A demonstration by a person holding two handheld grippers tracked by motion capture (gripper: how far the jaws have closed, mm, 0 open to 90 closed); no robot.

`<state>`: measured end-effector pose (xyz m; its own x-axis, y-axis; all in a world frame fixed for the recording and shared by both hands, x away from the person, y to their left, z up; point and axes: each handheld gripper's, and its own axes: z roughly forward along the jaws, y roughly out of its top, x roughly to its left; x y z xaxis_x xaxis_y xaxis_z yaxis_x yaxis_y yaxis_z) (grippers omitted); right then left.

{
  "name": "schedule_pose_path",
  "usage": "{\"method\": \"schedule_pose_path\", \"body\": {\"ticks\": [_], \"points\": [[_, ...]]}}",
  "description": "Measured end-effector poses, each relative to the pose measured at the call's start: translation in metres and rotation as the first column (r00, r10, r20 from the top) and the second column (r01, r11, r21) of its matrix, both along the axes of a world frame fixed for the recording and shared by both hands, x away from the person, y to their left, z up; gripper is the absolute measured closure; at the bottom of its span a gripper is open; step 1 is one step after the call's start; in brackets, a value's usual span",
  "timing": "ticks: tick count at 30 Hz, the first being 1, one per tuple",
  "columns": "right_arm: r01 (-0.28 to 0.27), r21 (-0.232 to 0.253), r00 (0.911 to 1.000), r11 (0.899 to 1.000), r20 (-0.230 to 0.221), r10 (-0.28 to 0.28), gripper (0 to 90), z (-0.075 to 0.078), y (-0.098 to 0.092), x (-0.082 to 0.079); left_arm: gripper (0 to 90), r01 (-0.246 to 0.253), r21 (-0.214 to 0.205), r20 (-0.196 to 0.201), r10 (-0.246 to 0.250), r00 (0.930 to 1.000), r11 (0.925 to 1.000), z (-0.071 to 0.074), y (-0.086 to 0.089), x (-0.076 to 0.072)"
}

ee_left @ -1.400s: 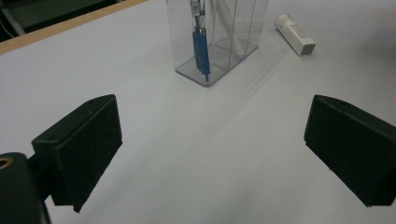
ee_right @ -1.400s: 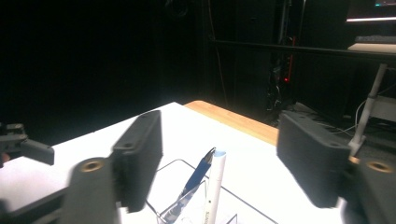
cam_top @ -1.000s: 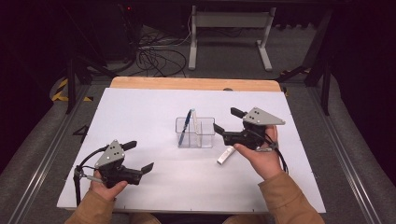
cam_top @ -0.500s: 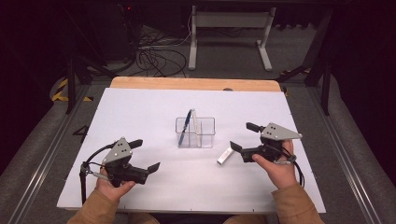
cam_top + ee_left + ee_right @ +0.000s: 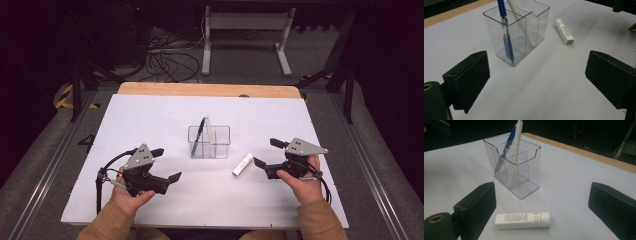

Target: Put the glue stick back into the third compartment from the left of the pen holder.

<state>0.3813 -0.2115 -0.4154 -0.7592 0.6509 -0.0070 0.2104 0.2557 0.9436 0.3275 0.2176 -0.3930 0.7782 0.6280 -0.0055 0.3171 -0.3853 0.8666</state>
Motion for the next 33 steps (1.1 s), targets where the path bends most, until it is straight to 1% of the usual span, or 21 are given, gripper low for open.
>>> {"method": "schedule_pose_path", "body": {"ticks": [4,7,9,10,12,14,16,19,20,22,24,26,27,30,33], "points": [[0.007,0.002,1.0000,1.000,0.006,-0.007,8.3,0.000,-0.004,0.000,8.9,0.037,0.004,-0.014,-0.037,0.9992,0.9993,0.003,-0.009,0.002],[0.005,0.015,0.9999,1.000,0.010,-0.005,7.5,0.001,-0.006,0.000,11.3,0.042,0.014,-0.012,-0.042,0.9990,0.9990,0.004,-0.015,0.003],[0.002,0.032,0.9999,0.999,0.012,-0.002,6.8,0.000,-0.006,0.001,12.6,0.056,0.006,-0.021,-0.056,0.9982,0.9984,0.004,-0.018,0.004],[0.001,0.027,0.9999,1.000,0.014,-0.001,6.8,0.000,-0.006,0.001,13.1,0.055,0.006,-0.017,-0.055,0.9983,0.9985,0.005,-0.020,0.005],[0.003,0.010,0.9999,1.000,0.015,-0.003,6.8,-0.001,-0.007,0.001,13.2,0.057,0.002,-0.020,-0.057,0.9982,0.9984,0.007,-0.023,0.005],[0.006,-0.005,0.9998,1.000,0.021,-0.006,6.8,-0.002,-0.007,0.002,13.3,0.058,0.004,-0.012,-0.058,0.9982,0.9983,0.008,-0.026,0.006],[0.005,-0.006,0.9999,1.000,0.015,-0.004,6.8,-0.003,-0.008,0.002,13.3,0.060,0.002,-0.018,-0.060,0.9980,0.9982,0.009,-0.030,0.007],[0.006,-0.025,0.9999,1.000,0.013,-0.006,6.9,-0.004,-0.009,0.003,13.3,0.061,0.008,-0.015,-0.061,0.9980,0.9981,0.011,-0.037,0.009],[0.011,-0.026,0.9999,1.000,0.011,-0.010,6.9,-0.005,-0.009,0.003,13.3,0.066,0.005,-0.024,-0.066,0.9975,0.9978,0.012,-0.039,0.010],[0.012,-0.032,0.9999,0.999,0.010,-0.012,7.1,-0.006,-0.010,0.003,13.5,0.076,0.009,-0.026,-0.075,0.9968,0.9971,0.014,-0.044,0.011],[0.012,-0.034,0.9999,0.999,0.008,-0.012,7.3,-0.006,-0.011,0.004,15.0,0.086,0.007,-0.042,-0.085,0.9955,0.9963,0.015,-0.050,0.013],[0.008,-0.022,1.0000,1.000,0.006,-0.008,7.3,-0.006,-0.011,0.004,15.6,0.100,0.016,-0.060,-0.099,0.9933,0.9949,0.015,-0.056,0.017],[0.005,-0.016,1.0000,1.000,0.005,-0.004,7.3,-0.006,-0.010,0.003,16.1,0.104,0.012,-0.070,-0.103,0.9923,0.9945,0.015,-0.059,0.019],[0.004,-0.018,1.0000,1.000,0.004,-0.003,7.4,-0.006,-0.010,0.003,16.9,0.114,0.010,-0.094,-0.113,0.9892,0.9934,0.016,-0.067,0.025],[0.004,-0.016,1.0000,1.000,0.006,-0.004,7.5,-0.006,-0.011,0.003,18.0,0.129,0.024,-0.104,-0.126,0.9866,0.9913,0.017,-0.077,0.030]]}}
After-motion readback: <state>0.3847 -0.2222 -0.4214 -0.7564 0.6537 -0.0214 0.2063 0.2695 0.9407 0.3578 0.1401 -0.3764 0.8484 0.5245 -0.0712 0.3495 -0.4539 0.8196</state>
